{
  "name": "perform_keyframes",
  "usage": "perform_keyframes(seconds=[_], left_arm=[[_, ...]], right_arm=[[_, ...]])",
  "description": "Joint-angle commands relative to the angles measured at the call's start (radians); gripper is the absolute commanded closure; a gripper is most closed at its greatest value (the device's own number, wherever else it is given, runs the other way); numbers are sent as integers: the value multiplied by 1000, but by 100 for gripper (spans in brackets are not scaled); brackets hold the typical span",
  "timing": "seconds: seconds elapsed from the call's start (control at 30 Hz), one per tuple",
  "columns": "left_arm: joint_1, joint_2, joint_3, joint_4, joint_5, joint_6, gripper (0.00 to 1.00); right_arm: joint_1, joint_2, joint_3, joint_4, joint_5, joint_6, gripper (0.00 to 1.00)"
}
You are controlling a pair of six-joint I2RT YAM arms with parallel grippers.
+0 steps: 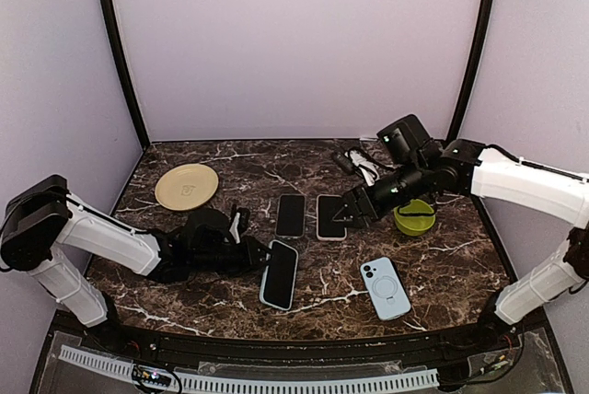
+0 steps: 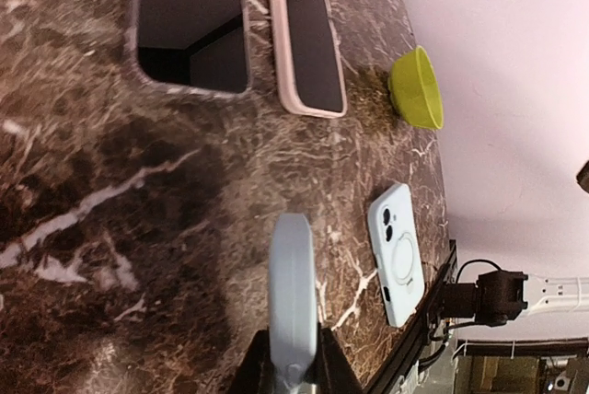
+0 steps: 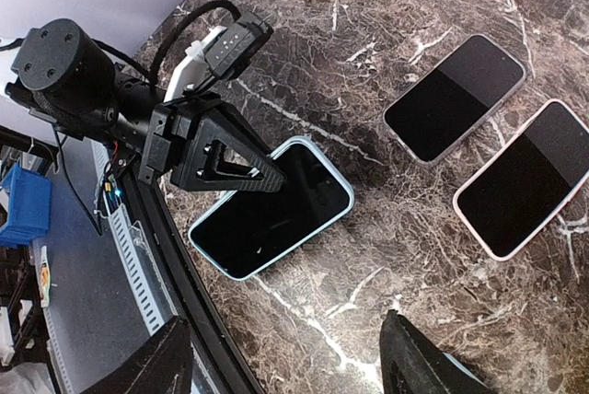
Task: Put the phone into the phone case
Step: Place the phone with the phone case at the center of the board.
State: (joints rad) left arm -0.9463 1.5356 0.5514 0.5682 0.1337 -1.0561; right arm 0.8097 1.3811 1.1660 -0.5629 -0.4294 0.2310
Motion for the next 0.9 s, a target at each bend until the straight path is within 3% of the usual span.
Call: perform_keyframes(seconds=[0.0,0.13,0.37,0.5,0.63,0.77,0.87], left_arm=[[-3,5,-22,55,-66,-168,100],[-3,33,-16,-43,-117,-192,99],[-3,40,27,-244,-254,-171,88],[-3,54,70,-373,-295,-142,73],[-4,73,80,-398,-299,-132,64],[-3,72,79,-414,-309,-132,45],[-4,56,90,-430,-326,-112,40]], right_arm=[[-2,13,-6,54,-21,21,31],[-2,10,0,55,-27,21,31],[-1,-9,9,55,-53,20,31],[2,-11,23,57,-58,17,31],[9,-13,40,46,-64,9,31],[17,-21,50,38,-63,4,31],[23,-27,53,30,-60,-3,31]])
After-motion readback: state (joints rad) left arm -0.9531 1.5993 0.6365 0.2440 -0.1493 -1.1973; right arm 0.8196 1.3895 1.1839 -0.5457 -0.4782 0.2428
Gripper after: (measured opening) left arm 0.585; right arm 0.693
